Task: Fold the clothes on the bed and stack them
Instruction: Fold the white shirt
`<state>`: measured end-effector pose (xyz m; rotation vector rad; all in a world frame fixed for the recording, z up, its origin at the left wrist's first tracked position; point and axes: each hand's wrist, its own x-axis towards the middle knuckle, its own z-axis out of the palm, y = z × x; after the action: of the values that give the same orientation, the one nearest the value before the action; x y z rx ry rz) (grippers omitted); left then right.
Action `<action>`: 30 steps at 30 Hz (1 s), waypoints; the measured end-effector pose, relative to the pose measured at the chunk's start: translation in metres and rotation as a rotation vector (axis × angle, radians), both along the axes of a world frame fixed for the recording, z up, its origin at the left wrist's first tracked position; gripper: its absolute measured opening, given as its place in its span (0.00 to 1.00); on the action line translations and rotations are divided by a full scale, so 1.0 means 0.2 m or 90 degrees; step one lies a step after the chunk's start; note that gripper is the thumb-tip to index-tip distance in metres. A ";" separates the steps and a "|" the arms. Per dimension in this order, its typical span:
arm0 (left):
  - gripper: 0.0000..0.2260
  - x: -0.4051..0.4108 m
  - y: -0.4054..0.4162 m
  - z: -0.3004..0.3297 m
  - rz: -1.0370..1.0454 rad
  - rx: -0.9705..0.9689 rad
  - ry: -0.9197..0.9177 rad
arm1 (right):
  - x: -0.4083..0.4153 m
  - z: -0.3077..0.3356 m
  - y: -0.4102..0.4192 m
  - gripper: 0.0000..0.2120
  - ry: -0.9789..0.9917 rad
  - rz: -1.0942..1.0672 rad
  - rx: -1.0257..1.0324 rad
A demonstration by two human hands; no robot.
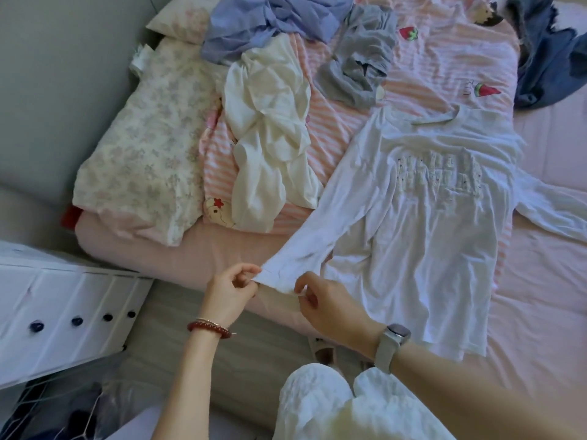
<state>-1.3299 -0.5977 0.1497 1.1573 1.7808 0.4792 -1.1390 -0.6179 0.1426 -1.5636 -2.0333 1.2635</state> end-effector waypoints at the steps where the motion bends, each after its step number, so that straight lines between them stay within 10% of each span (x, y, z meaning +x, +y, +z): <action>1: 0.14 0.00 0.00 -0.01 0.012 0.009 -0.022 | -0.01 0.00 0.00 0.09 0.005 0.025 -0.004; 5: 0.13 0.00 0.00 0.00 0.043 0.031 -0.096 | -0.04 -0.02 0.01 0.15 0.071 -0.057 -0.069; 12: 0.03 0.15 0.01 0.11 -0.137 0.084 -0.253 | 0.00 0.03 0.19 0.13 0.471 -0.402 -0.608; 21: 0.13 0.33 0.30 -0.02 -0.066 0.043 -0.232 | 0.35 -0.02 0.32 0.14 0.102 -0.405 -0.262; 30: 0.25 1.22 0.92 -0.16 -0.569 0.045 -0.033 | 1.26 0.15 0.50 0.04 -0.046 -0.394 -0.022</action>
<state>-1.0860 -0.4133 0.1174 1.8075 1.0405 0.0283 -0.8876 -0.5188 0.1726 -2.0534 -1.3805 1.0058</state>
